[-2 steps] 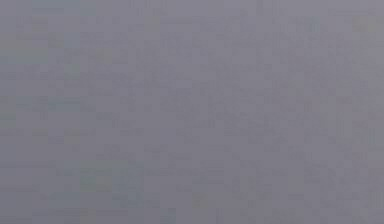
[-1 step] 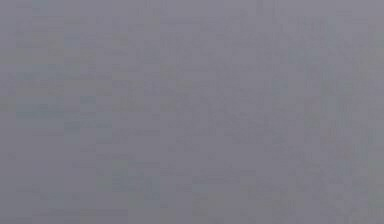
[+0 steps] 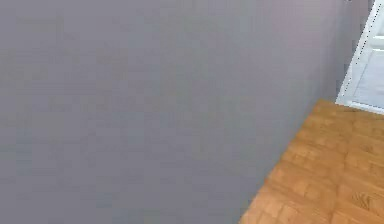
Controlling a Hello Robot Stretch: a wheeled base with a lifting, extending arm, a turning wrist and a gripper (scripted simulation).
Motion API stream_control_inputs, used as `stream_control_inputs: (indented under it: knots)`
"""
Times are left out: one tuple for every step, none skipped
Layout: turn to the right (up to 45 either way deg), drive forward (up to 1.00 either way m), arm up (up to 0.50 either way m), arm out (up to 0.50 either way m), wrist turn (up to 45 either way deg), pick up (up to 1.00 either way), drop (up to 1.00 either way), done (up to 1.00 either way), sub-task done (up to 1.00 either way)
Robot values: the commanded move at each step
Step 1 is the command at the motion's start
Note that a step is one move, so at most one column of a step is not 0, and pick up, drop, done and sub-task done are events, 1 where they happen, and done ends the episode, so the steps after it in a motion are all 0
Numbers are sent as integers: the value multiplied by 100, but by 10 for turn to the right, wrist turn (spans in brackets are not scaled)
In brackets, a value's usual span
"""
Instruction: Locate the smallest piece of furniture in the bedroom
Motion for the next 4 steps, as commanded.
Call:
stream_control_inputs:
  knots:
    - [450, 0, 0, 0, 0, 0, 0, 0, 0]
    - [0, 100, 0, 0, 0, 0, 0, 0, 0]
    - [0, 65, 0, 0, 0, 0, 0, 0, 0]
    - [450, 0, 0, 0, 0, 0, 0, 0, 0]
